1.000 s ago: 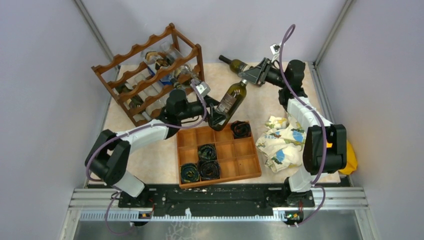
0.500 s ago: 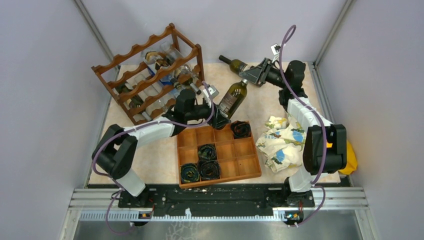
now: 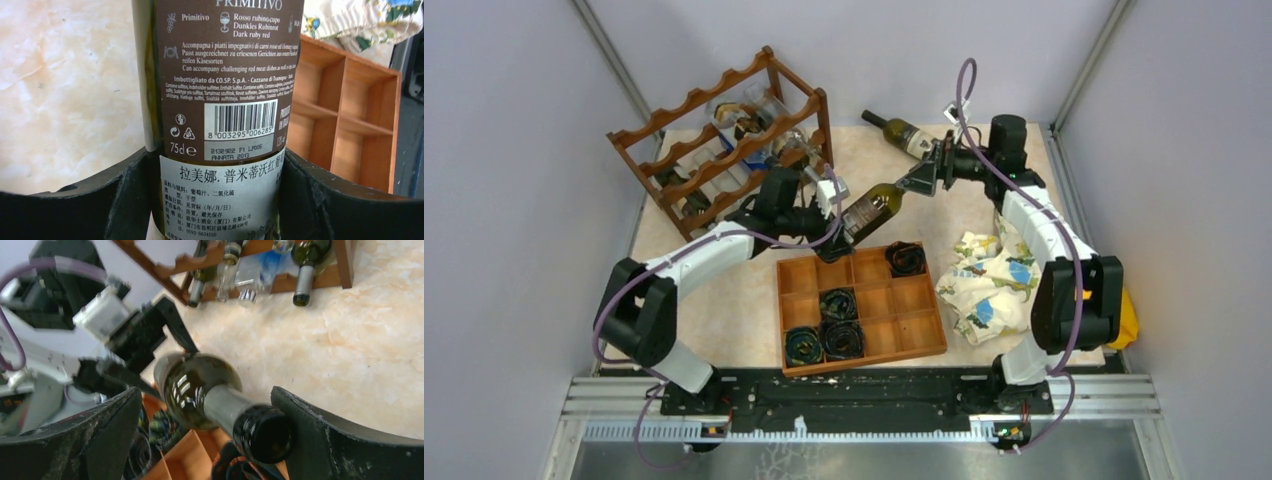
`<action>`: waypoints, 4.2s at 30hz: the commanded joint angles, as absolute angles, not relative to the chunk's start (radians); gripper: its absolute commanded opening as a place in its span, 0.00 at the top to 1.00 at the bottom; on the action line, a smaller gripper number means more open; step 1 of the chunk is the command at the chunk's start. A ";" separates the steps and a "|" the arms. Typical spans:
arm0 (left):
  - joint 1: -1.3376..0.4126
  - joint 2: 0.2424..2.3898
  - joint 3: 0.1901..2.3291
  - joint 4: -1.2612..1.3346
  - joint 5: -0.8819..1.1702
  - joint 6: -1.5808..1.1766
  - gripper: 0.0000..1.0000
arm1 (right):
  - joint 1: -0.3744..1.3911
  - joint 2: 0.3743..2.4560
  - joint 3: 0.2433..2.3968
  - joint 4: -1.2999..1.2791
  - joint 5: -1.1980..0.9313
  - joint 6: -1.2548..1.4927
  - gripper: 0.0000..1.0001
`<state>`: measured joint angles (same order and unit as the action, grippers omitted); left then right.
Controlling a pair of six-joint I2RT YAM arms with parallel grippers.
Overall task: Put the wine bottle on the wine rack
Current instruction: Pick up the wine bottle from the center of the board.
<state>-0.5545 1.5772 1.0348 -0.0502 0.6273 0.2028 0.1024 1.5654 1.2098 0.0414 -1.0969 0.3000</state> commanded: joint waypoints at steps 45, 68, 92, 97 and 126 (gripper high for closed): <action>-0.536 1.486 1.331 -0.695 0.606 0.898 1.00 | 0.350 1.752 1.633 -1.227 -0.889 -0.992 0.41; -0.536 1.395 1.247 -0.558 0.541 0.817 0.01 | 0.326 1.729 1.568 -1.220 -1.188 -0.866 1.00; -0.526 1.150 1.372 -0.237 0.259 0.172 0.01 | 0.313 1.568 1.398 -0.750 -1.135 -0.523 1.00; -0.519 1.227 1.559 -0.240 0.223 0.025 0.01 | 0.390 1.511 1.300 -0.488 -1.056 -0.318 1.00; -0.511 1.189 1.545 -0.134 0.170 0.098 0.01 | 0.775 1.688 1.303 0.100 -0.444 0.180 1.00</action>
